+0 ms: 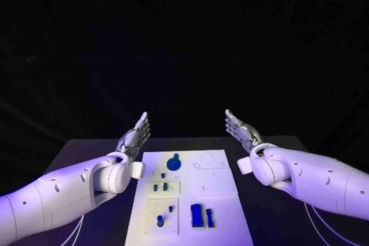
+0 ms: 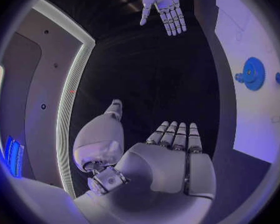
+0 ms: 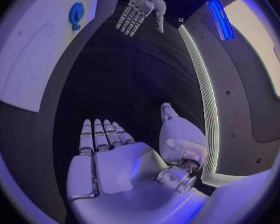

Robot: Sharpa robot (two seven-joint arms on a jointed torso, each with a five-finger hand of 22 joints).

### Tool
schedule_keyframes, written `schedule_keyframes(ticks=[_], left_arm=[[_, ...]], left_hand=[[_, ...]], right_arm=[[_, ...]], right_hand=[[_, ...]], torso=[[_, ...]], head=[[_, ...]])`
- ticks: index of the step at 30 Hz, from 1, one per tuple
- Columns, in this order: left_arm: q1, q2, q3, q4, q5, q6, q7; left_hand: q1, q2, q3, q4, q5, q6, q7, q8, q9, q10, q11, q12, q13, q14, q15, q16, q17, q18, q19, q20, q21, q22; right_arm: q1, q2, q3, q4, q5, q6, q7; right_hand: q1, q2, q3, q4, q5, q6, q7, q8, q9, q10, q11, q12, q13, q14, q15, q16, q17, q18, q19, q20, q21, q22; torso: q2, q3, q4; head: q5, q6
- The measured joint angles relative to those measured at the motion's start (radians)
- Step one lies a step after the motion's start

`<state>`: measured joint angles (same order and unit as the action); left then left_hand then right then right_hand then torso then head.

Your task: Assemble the parts on the task board

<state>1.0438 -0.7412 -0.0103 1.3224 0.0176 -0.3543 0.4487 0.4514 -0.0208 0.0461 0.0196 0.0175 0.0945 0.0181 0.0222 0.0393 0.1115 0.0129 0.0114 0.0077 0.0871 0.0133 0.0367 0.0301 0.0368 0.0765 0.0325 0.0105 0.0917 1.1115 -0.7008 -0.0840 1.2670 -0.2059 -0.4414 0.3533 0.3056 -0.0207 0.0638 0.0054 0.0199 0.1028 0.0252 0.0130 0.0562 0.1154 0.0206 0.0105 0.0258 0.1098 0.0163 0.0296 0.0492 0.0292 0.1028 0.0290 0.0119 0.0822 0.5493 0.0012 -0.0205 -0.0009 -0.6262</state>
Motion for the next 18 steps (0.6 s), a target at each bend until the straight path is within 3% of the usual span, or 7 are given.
schedule_keyframes(ticks=[2,4,6,8,14,16,18], left_arm=[[0.001,-0.008,0.002,0.04,0.0,-0.037,0.003],[0.001,-0.016,0.003,0.091,-0.001,-0.089,0.007],[0.002,-0.021,0.005,0.131,-0.001,-0.135,0.012],[0.003,-0.026,0.006,0.168,-0.002,-0.187,0.018],[0.004,-0.038,0.009,0.233,-0.004,-0.312,0.035],[0.004,-0.039,0.009,0.241,-0.004,-0.336,0.039],[0.004,-0.039,0.009,0.244,-0.005,-0.357,0.042]], left_hand=[[-0.123,0.006,-0.012,-0.006,-0.006,-0.026,-0.005,-0.004,-0.011,-0.031,-0.003,0.0,-0.002,-0.024,-0.003,-0.01,-0.009,-0.015,-0.022,-0.009,0.0,-0.025],[-0.215,0.01,-0.022,-0.01,-0.006,-0.045,-0.009,-0.009,-0.019,-0.053,-0.006,-0.005,-0.003,-0.041,-0.006,-0.017,-0.015,-0.016,-0.034,-0.018,-0.004,-0.044],[-0.283,0.013,-0.026,-0.014,-0.007,-0.059,-0.012,-0.009,-0.025,-0.07,-0.008,-0.005,-0.004,-0.052,-0.01,-0.02,-0.019,-0.016,-0.047,-0.021,-0.005,-0.058],[-0.336,0.016,-0.033,-0.016,-0.01,-0.067,-0.015,-0.015,-0.029,-0.081,-0.011,-0.005,-0.005,-0.062,-0.009,-0.025,-0.022,-0.016,-0.053,-0.027,-0.005,-0.069],[-0.407,0.02,-0.035,-0.018,-0.01,-0.08,-0.02,-0.015,-0.035,-0.095,-0.011,-0.005,-0.006,-0.073,-0.013,-0.03,-0.027,-0.016,-0.064,-0.031,-0.005,-0.083],[-0.444,0.02,-0.042,-0.02,-0.014,-0.089,-0.018,-0.019,-0.037,-0.108,-0.013,-0.005,-0.006,-0.083,-0.013,-0.033,-0.028,-0.031,-0.073,-0.032,-0.005,-0.089],[-0.445,0.022,-0.042,-0.02,-0.014,-0.089,-0.018,-0.019,-0.038,-0.108,-0.013,-0.005,-0.007,-0.083,-0.013,-0.033,-0.029,-0.031,-0.073,-0.032,-0.005,-0.09]], right_arm=[[-0.011,-0.015,0.018,0.057,0.019,-0.032,0.012],[-0.024,-0.032,0.036,0.123,0.046,-0.075,0.03],[-0.035,-0.044,0.049,0.172,0.069,-0.113,0.047],[-0.044,-0.056,0.062,0.217,0.096,-0.155,0.066],[-0.059,-0.077,0.082,0.292,0.157,-0.253,0.11],[-0.06,-0.078,0.083,0.299,0.169,-0.272,0.119],[-0.061,-0.079,0.083,0.301,0.179,-0.287,0.127]], right_hand=[[-0.086,0.006,-0.018,-0.001,-0.003,-0.029,-0.007,0.0,-0.016,-0.032,-0.006,0.0,-0.007,-0.03,-0.005,-0.008,-0.014,0.0,-0.028,-0.008,-0.003,-0.023],[-0.147,0.01,-0.031,-0.002,-0.006,-0.049,-0.012,-0.006,-0.027,-0.055,-0.011,-0.002,-0.012,-0.053,-0.007,-0.012,-0.024,0.0,-0.05,-0.014,-0.003,-0.04],[-0.193,0.013,-0.038,-0.006,-0.009,-0.065,-0.017,-0.006,-0.036,-0.072,-0.013,-0.004,-0.016,-0.07,-0.01,-0.016,-0.031,-0.015,-0.062,-0.021,-0.003,-0.052],[-0.225,0.015,-0.043,-0.003,-0.011,-0.074,-0.021,-0.006,-0.041,-0.084,-0.017,-0.004,-0.019,-0.078,-0.015,-0.017,-0.036,-0.016,-0.074,-0.023,-0.004,-0.06],[-0.297,0.019,-0.06,-0.005,-0.017,-0.099,-0.025,-0.01,-0.054,-0.11,-0.021,-0.004,-0.024,-0.105,-0.016,-0.027,-0.047,-0.016,-0.098,-0.029,-0.007,-0.079],[-0.3,0.021,-0.06,-0.005,-0.017,-0.099,-0.025,-0.01,-0.054,-0.11,-0.021,-0.004,-0.024,-0.105,-0.016,-0.027,-0.048,-0.015,-0.098,-0.029,-0.007,-0.08],[-0.3,0.021,-0.06,-0.005,-0.017,-0.099,-0.025,-0.01,-0.055,-0.11,-0.021,-0.004,-0.025,-0.105,-0.016,-0.027,-0.048,-0.015,-0.098,-0.029,-0.007,-0.081]], torso=[[-0.001,-0.0007,0.0063],[-0.003,-0.0007,0.0115],[-0.004,-0.0007,0.0153],[-0.004,-0.0009,0.0172],[-0.005,-0.0012,0.0199],[-0.005,-0.0012,0.02],[-0.005,-0.0012,0.0202]], head=[[0.0,0.01],[0.001,0.019],[0.001,0.023],[0.001,0.025],[0.001,0.026],[0.001,0.026],[0.001,0.026]])
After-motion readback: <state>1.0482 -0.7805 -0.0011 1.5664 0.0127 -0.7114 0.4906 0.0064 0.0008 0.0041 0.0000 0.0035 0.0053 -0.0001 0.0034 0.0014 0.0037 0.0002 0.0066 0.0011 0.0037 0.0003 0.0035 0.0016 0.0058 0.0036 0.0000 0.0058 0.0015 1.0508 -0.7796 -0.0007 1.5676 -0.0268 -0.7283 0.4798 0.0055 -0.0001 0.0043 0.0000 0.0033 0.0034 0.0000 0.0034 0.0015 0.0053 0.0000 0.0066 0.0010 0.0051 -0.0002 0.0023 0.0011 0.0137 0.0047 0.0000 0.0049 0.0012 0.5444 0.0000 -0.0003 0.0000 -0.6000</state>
